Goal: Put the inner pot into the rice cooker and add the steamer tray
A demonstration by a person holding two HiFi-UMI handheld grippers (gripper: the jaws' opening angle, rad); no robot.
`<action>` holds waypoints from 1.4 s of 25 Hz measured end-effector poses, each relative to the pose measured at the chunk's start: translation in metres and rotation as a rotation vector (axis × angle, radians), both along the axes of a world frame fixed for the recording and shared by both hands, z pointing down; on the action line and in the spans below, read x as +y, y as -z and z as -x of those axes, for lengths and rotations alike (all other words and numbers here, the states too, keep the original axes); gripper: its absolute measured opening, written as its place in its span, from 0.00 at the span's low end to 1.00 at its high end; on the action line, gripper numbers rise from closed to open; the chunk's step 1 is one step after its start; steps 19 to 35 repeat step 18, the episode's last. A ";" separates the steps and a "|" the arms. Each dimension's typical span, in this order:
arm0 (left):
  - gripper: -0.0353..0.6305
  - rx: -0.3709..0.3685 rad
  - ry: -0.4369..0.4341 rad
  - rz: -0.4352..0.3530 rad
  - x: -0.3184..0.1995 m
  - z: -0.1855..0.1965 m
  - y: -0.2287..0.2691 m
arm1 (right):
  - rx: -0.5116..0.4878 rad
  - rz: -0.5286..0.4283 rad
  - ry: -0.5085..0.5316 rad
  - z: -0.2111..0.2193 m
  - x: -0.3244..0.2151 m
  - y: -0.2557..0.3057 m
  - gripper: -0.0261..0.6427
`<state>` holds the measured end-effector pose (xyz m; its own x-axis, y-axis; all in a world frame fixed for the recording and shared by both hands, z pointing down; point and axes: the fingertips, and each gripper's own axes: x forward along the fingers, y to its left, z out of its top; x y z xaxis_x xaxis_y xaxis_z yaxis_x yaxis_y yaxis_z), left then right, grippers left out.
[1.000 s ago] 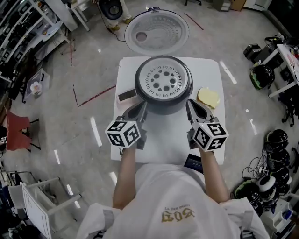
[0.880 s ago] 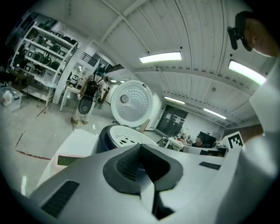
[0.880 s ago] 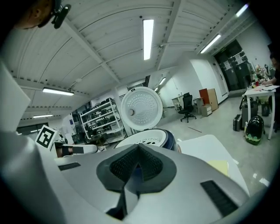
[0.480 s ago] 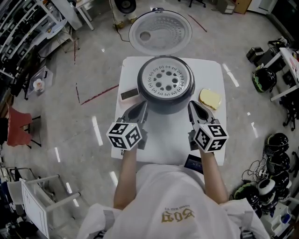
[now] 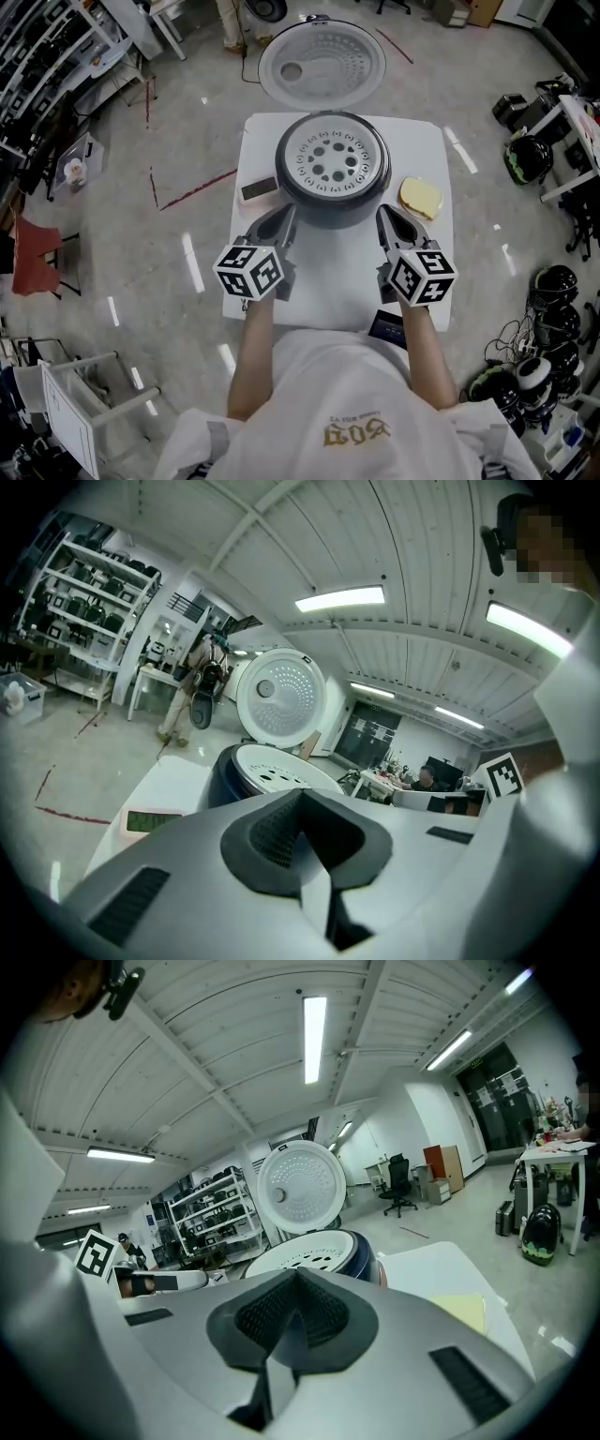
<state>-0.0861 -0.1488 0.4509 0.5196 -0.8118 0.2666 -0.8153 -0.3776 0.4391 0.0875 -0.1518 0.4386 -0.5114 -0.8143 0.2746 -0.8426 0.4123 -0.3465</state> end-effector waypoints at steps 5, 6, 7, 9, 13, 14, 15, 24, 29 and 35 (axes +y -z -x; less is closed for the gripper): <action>0.08 0.009 -0.003 -0.003 -0.001 0.002 0.000 | -0.016 0.006 -0.005 0.002 -0.001 -0.001 0.06; 0.08 0.014 -0.004 -0.003 -0.002 0.003 0.000 | -0.020 0.007 -0.005 0.002 -0.001 -0.001 0.06; 0.08 0.022 -0.004 -0.002 -0.002 0.003 0.000 | -0.023 0.008 -0.004 0.002 -0.001 -0.001 0.06; 0.08 0.037 -0.007 0.002 -0.002 0.005 0.001 | -0.033 0.010 -0.003 0.004 -0.001 -0.001 0.06; 0.08 0.046 -0.013 0.007 -0.002 0.008 0.001 | -0.045 -0.008 0.021 0.012 0.001 0.003 0.06; 0.08 0.045 -0.014 0.008 -0.001 0.007 0.000 | -0.039 -0.014 0.031 0.014 0.002 0.003 0.06; 0.08 0.044 -0.016 0.009 -0.001 0.007 -0.001 | -0.033 -0.018 0.039 0.015 0.003 0.003 0.06; 0.08 0.041 -0.020 0.013 0.001 0.006 -0.005 | -0.024 -0.022 0.055 0.018 0.006 0.002 0.06; 0.08 0.041 -0.020 0.013 0.001 0.006 -0.005 | -0.024 -0.022 0.055 0.018 0.006 0.002 0.06; 0.08 0.041 -0.020 0.013 0.001 0.006 -0.005 | -0.024 -0.022 0.055 0.018 0.006 0.002 0.06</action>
